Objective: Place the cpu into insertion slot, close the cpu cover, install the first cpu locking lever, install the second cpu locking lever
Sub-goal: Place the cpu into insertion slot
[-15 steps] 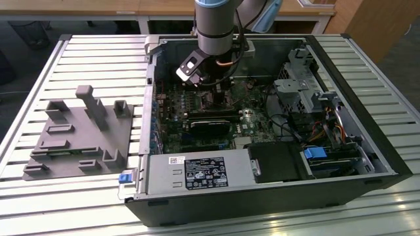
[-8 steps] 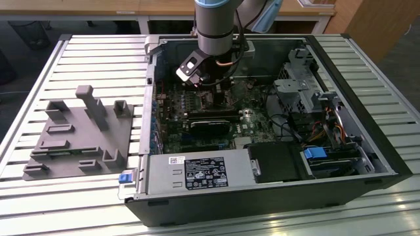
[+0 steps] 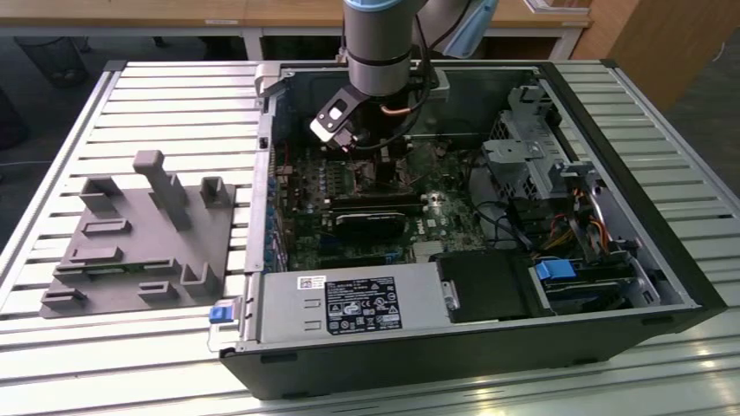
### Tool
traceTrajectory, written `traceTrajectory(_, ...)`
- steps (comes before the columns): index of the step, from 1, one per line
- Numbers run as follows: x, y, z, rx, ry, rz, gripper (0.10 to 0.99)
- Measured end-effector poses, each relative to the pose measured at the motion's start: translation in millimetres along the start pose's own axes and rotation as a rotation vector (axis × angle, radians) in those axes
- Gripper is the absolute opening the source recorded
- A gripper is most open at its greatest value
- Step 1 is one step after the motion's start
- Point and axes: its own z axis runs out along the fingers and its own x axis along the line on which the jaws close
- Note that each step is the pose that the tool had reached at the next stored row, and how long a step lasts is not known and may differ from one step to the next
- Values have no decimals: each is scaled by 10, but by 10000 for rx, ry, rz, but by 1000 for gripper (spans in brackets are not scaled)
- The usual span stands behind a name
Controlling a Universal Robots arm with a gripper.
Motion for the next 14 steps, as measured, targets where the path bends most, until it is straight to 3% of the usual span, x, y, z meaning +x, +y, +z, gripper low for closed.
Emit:
traceTrajectory(3, -1, 0, 1, 3, -79, -8, 537)
traceTrajectory(14, -1, -3, 33, 2, -79, -7, 537)
